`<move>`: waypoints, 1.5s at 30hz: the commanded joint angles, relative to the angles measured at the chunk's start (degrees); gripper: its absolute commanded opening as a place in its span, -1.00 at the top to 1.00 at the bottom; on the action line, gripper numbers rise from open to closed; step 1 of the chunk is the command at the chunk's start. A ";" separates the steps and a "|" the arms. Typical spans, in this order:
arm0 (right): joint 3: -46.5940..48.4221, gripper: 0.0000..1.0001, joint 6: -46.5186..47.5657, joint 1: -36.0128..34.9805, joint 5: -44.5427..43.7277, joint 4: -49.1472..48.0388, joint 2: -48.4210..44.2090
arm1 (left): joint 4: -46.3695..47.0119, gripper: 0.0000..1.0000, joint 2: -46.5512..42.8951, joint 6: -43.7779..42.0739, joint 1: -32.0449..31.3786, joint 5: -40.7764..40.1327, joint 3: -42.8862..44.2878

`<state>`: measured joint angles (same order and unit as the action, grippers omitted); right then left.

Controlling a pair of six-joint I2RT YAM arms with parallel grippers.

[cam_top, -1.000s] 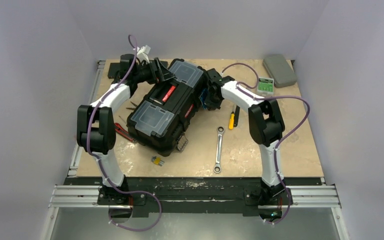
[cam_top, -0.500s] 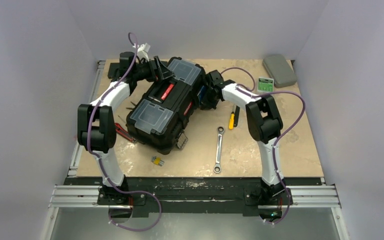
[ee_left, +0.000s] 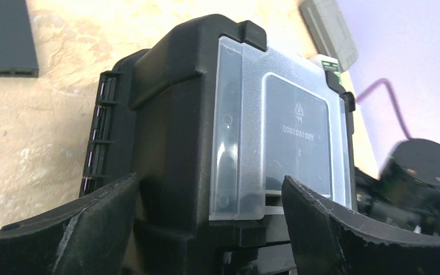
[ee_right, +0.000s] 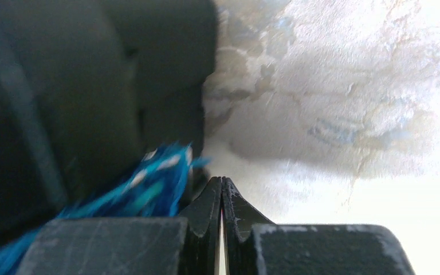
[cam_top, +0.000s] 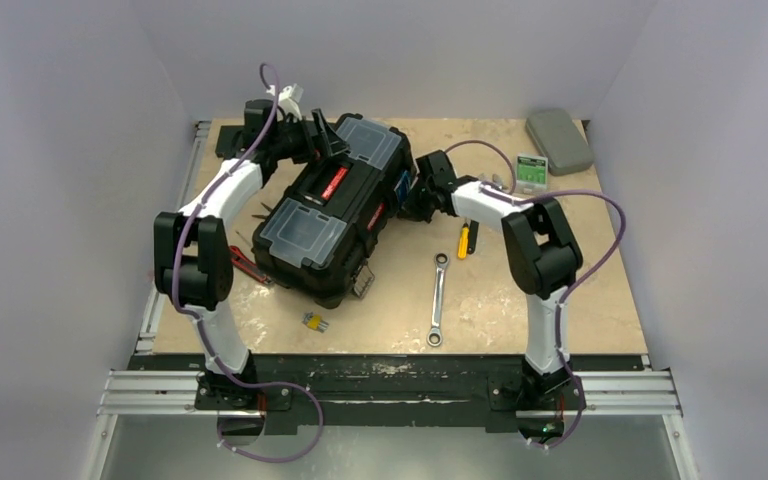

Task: Pack the tool kit
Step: Close the toolbox at the center of the board.

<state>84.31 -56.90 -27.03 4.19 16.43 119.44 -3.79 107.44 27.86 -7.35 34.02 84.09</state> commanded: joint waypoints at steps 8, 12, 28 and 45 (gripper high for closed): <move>-9.69 1.00 3.48 3.76 4.30 -14.67 -15.58 | -29.13 -0.82 -5.74 -2.03 -5.21 -14.30 17.06; -11.01 1.00 4.70 4.15 4.08 -13.50 -18.07 | -27.81 -0.84 -10.76 -2.81 -5.17 -23.26 18.29; -23.78 1.00 19.46 -0.63 11.10 -20.04 -32.12 | -32.42 -0.88 -47.26 6.52 -13.43 -50.45 -9.03; -18.18 1.00 22.35 -6.55 7.36 -24.16 -23.45 | -43.39 -0.90 -68.13 4.13 -15.78 -46.09 -28.36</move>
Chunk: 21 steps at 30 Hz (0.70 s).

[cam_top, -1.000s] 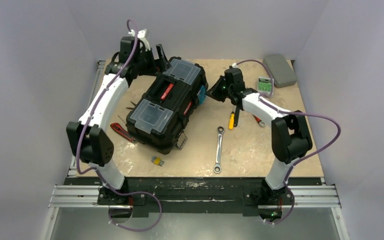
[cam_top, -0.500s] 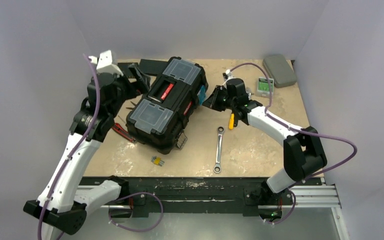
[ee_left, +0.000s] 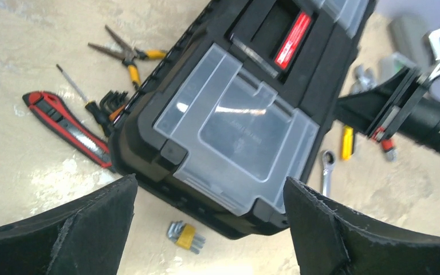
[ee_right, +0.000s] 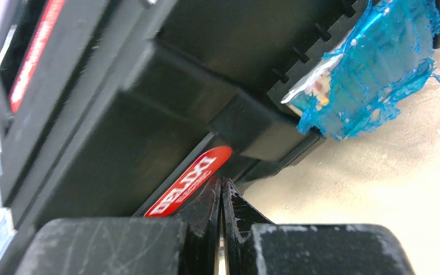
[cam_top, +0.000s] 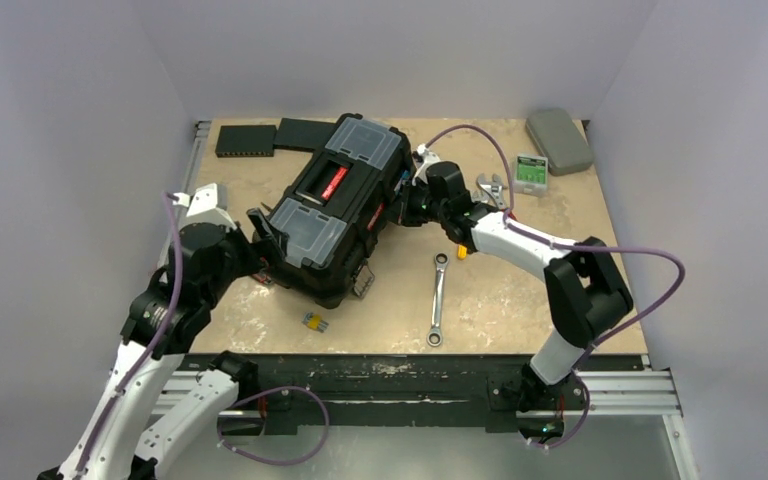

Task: Pack the tool kit
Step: Close the toolbox at the center of the board.

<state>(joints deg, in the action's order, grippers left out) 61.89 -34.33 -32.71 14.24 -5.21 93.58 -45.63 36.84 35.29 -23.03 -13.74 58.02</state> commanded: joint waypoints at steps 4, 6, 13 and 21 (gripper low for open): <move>6.94 1.00 -2.59 -0.72 -8.90 -1.36 5.00 | -0.08 -0.94 5.37 -5.62 0.04 4.89 -2.64; 9.60 1.00 -2.67 -0.24 -12.30 0.39 6.27 | 0.15 -0.94 7.21 -5.62 0.83 7.62 -1.84; 17.77 1.00 -4.39 6.11 -10.89 4.23 12.23 | 3.24 -0.93 9.62 -4.58 3.08 17.08 -3.14; 17.95 1.00 -1.55 9.72 -1.07 7.54 9.27 | 4.69 -0.88 8.38 -7.93 2.35 25.58 -3.84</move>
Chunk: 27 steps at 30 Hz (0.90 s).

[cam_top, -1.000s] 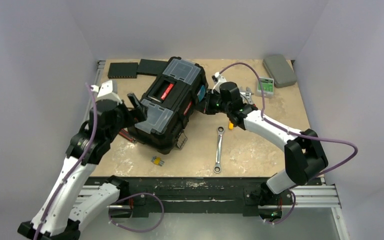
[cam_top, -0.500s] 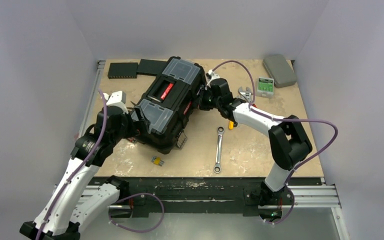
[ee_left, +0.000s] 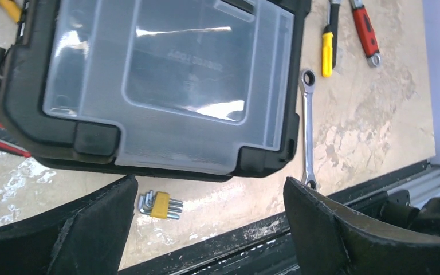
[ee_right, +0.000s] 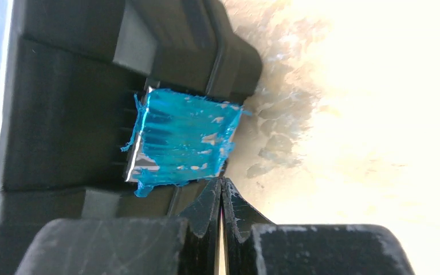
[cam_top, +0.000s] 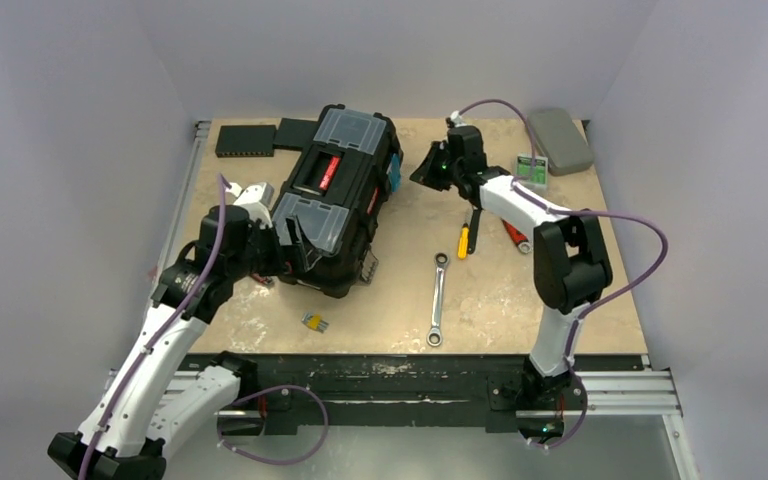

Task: Pack the tool kit
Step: Close the toolbox at the center of the board.

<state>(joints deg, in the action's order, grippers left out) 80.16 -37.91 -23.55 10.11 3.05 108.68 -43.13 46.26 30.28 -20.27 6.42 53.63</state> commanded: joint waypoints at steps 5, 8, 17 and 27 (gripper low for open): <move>-10.79 1.00 3.97 0.70 5.72 -4.10 -14.14 | -0.29 -0.84 0.19 -3.66 -4.13 2.34 2.99; -16.58 1.00 5.22 1.18 6.22 -5.23 -18.00 | -0.56 -0.83 1.37 -3.24 -8.98 -2.58 4.54; -29.54 0.75 9.07 1.37 12.07 -11.42 -20.06 | 0.81 -0.78 7.05 -6.86 -28.59 -23.78 9.98; -31.98 0.82 2.69 0.64 24.64 -31.49 -5.01 | 5.51 -0.77 13.31 -16.62 -45.35 -36.32 10.71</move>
<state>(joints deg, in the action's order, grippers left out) 48.71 -32.16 -22.35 27.42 -16.29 99.39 -41.74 58.96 18.61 -63.26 -23.86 62.81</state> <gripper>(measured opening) 0.111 0.890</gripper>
